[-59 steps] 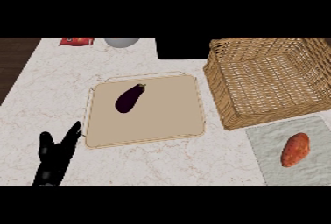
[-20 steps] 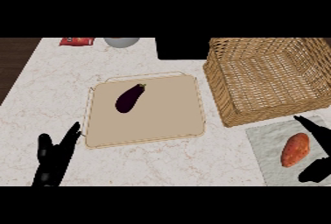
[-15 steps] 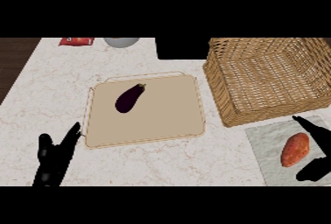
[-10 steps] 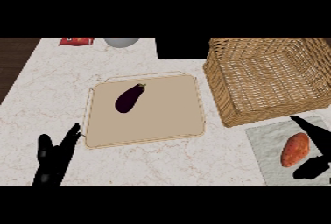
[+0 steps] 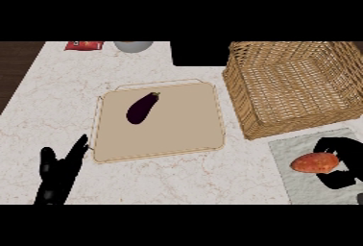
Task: Pick the sweet potato from the placemat and place it in the basket
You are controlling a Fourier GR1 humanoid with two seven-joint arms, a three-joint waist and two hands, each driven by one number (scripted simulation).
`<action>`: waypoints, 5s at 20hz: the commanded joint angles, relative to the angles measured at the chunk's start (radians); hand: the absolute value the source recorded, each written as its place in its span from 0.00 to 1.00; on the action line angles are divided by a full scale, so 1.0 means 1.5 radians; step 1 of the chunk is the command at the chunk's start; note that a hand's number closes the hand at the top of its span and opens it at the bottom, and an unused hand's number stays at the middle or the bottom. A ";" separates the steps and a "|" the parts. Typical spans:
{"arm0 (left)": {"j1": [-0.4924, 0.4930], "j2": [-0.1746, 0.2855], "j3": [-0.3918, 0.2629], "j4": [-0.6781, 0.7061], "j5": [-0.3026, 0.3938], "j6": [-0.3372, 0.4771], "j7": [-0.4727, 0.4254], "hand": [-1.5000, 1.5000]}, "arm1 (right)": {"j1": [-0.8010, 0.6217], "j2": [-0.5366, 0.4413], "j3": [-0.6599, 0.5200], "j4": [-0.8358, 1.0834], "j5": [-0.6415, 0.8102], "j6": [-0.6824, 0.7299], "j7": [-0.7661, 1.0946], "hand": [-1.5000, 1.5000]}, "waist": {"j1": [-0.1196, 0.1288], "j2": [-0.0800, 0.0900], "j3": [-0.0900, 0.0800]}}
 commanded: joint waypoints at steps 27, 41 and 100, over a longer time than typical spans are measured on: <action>0.034 -0.006 0.026 0.024 -0.003 -0.011 -0.013 0.50 | 0.026 0.333 0.324 -0.655 -0.044 -0.150 0.302 1.00 | -0.006 0.005 -0.003; 0.015 -0.036 -0.002 0.025 -0.034 0.004 0.005 0.50 | -0.375 0.262 -0.089 -0.595 -0.199 0.047 0.553 1.00 | 0.000 0.006 -0.002; 0.002 -0.048 0.035 0.027 -0.056 -0.025 0.005 0.50 | -0.489 -0.134 -0.352 0.362 -0.322 -0.172 -0.053 0.00 | 0.003 0.007 -0.002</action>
